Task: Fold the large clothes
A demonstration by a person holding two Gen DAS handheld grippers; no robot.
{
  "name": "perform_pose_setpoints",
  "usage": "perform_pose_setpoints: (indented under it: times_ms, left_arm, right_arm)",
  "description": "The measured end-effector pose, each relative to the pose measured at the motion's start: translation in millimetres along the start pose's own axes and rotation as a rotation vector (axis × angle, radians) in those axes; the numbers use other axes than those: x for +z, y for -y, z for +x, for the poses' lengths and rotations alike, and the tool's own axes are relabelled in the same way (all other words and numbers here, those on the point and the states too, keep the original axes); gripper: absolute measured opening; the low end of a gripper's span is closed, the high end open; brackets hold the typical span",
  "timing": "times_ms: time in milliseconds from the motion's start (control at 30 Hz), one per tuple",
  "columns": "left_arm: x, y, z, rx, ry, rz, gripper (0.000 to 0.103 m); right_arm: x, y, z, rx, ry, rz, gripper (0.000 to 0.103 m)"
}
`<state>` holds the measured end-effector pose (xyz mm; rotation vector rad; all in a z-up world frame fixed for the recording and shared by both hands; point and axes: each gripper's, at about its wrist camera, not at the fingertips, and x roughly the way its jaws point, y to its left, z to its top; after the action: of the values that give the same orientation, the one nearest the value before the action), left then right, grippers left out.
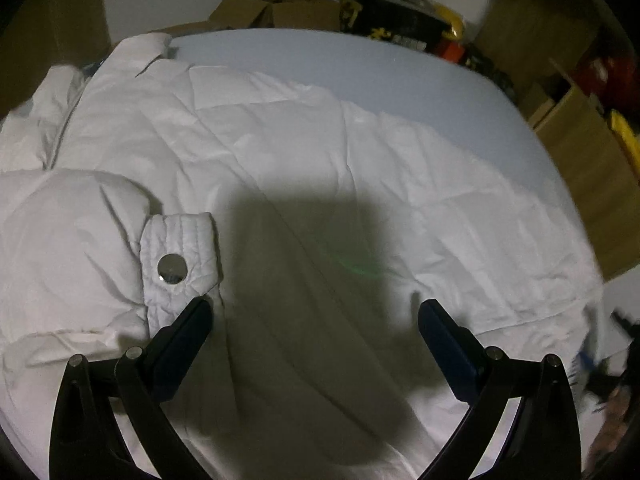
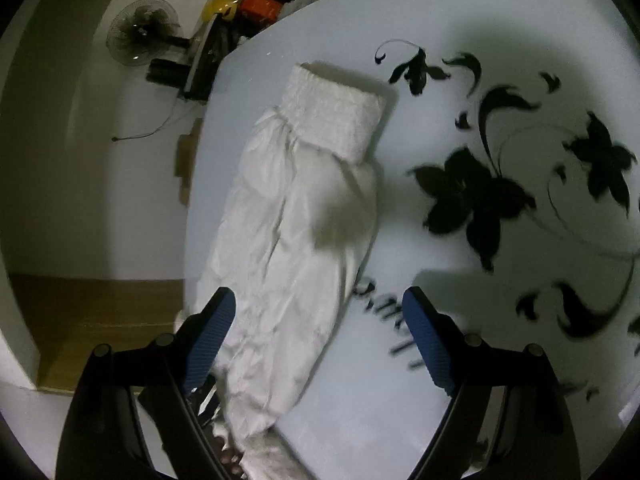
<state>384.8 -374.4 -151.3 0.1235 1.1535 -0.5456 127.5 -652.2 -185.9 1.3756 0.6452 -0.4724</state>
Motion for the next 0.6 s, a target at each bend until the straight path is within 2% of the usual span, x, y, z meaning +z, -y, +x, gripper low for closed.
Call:
perform_pose_setpoints:
  times_ms: [200, 267, 300, 333, 400, 533, 600]
  left_arm:
    - [-1.8, 8.1, 10.6, 0.046, -0.007, 0.04, 0.103]
    - [-1.7, 8.0, 13.5, 0.043, 0.001, 0.055, 0.103]
    - [-2.6, 8.4, 13.7, 0.045, 0.005, 0.067, 0.103]
    - [-2.4, 8.1, 13.2, 0.047, 0.007, 0.076, 0.103]
    - [-4.3, 7.7, 13.0, 0.046, 0.021, 0.085, 0.103]
    - [-8.2, 8.8, 14.1, 0.06, 0.061, 0.109, 0.103]
    - [-8.4, 12.9, 17.8, 0.084, 0.087, 0.136, 0.103]
  right_arm:
    - [21.4, -9.7, 20.1, 0.01, 0.036, -0.006, 0.086]
    - [24.5, -14.9, 29.5, 0.016, 0.039, 0.002, 0.08]
    - [25.8, -15.6, 33.6, -0.001, 0.038, 0.007, 0.064]
    - [25.4, -10.7, 32.8, -0.015, 0.036, 0.013, 0.042]
    - [26.2, -6.7, 42.5, -0.025, 0.015, 0.041, 0.021]
    - [20.7, -19.0, 31.2, -0.041, 0.034, 0.004, 0.009]
    - [12.5, -36.7, 14.3, -0.016, 0.07, -0.047, 0.008]
